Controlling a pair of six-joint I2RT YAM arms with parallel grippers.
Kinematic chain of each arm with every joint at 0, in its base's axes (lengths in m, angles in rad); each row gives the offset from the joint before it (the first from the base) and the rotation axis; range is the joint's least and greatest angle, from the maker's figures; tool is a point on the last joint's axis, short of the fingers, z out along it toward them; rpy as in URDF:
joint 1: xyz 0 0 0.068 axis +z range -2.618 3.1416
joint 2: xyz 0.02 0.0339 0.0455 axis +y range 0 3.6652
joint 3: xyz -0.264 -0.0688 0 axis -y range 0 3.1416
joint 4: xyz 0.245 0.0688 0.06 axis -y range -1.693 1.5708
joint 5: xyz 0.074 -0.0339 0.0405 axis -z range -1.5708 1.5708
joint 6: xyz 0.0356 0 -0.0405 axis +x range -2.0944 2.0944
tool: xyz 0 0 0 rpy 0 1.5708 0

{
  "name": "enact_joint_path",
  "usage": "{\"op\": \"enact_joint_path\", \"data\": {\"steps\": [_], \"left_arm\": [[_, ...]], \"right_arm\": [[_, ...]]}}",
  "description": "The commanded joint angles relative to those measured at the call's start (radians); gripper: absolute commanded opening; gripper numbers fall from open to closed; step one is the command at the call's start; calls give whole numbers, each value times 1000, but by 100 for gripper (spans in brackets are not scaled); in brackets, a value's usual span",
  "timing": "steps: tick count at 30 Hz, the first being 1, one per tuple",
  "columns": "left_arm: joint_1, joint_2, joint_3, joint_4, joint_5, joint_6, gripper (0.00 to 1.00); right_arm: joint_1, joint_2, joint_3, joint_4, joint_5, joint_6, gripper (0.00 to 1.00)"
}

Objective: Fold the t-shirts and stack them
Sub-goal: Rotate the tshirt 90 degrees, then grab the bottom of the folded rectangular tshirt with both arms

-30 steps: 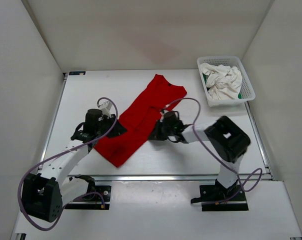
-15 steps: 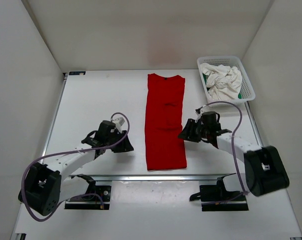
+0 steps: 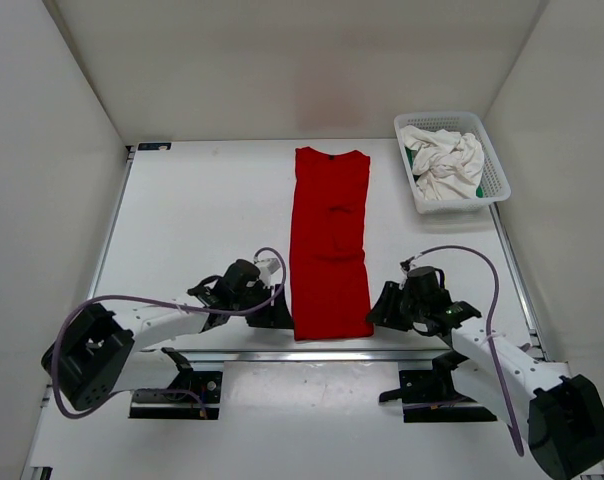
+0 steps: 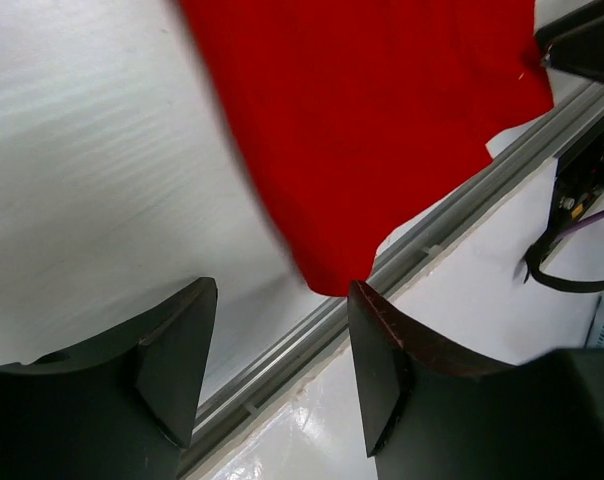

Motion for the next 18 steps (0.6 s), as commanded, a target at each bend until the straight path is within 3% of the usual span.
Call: {"op": "enact_joint_path", "data": {"steps": [1,11,13,18], "left_arm": [[-46,46,28,67,11,-32,65],[-129,119,31,106,11,-62,57],[-133,126,32,107,16,-66,50],[-133,141,29,113,13,-63,25]], "right_arm": [[9,-34,-39,-23,-6,55,36],[31,-82,-62,-81,-51,81,27],[52,-94,-59,-88,-49,92,25],[98,-100,-82,-47,-55,135,1]]}}
